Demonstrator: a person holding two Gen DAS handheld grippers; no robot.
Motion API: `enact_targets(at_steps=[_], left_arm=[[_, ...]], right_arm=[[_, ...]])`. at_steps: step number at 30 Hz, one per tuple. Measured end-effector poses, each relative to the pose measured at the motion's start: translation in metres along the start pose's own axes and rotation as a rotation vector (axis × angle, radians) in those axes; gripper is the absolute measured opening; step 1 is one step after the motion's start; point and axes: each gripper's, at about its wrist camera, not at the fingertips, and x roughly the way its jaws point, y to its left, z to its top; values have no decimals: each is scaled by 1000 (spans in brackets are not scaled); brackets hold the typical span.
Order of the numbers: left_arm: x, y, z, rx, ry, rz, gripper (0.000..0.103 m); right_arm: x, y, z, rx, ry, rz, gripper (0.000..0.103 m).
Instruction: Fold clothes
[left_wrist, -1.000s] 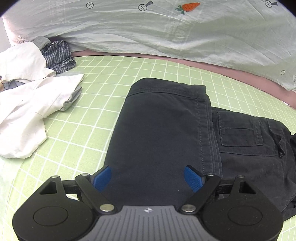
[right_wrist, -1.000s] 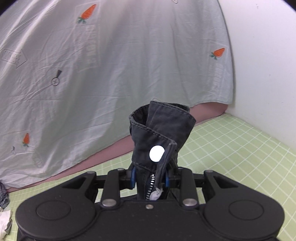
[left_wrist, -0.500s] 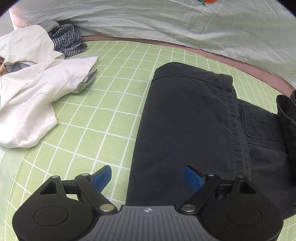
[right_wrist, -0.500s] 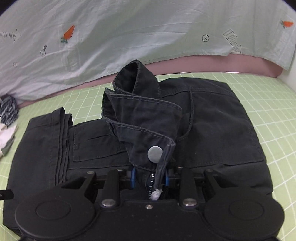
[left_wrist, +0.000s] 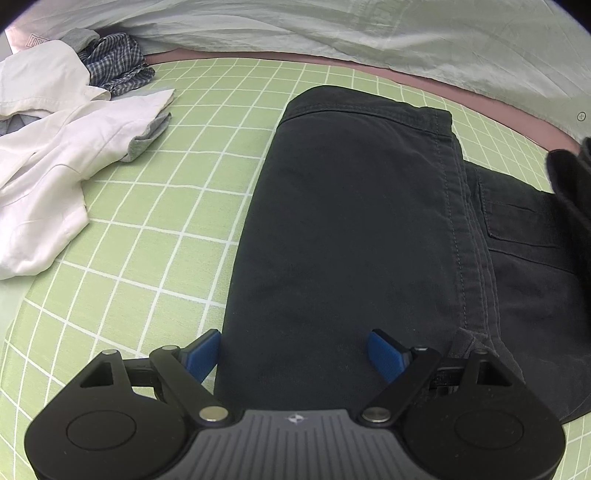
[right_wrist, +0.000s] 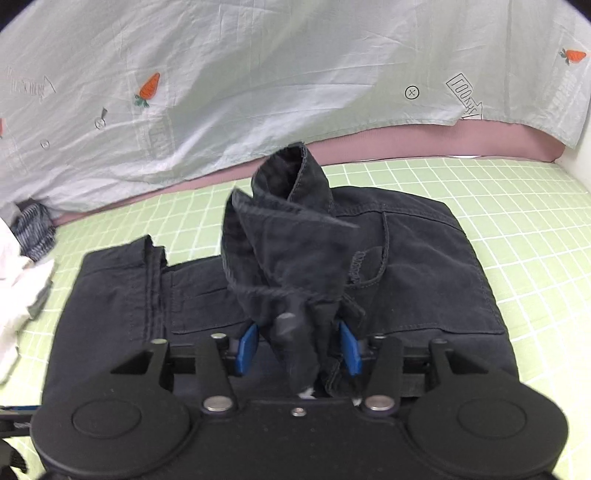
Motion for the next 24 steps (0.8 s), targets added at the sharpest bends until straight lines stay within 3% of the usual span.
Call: enact_targets(at_steps=[3,6,15,19,21,24], left_arm=[[0,-1,0,5,2,7,86],[0,-1,1,10,4,11,86],[2,4,10,22,-6,65,86],[6,9,12,5,9,52,88],[6,10,14,2,9,49,88],[6,11,16,1,5,48,87]], right_arm=[[-15,-3,1,46,-24,74,55],[-23,-3,5,50,-57,64,55],[21,-7,14,62,-26,-70,41],[57,5,1,-77,49,-124,43],[59,19,-6,-191,51,-155,45],[55,20,-8,-224,65,-144,44]])
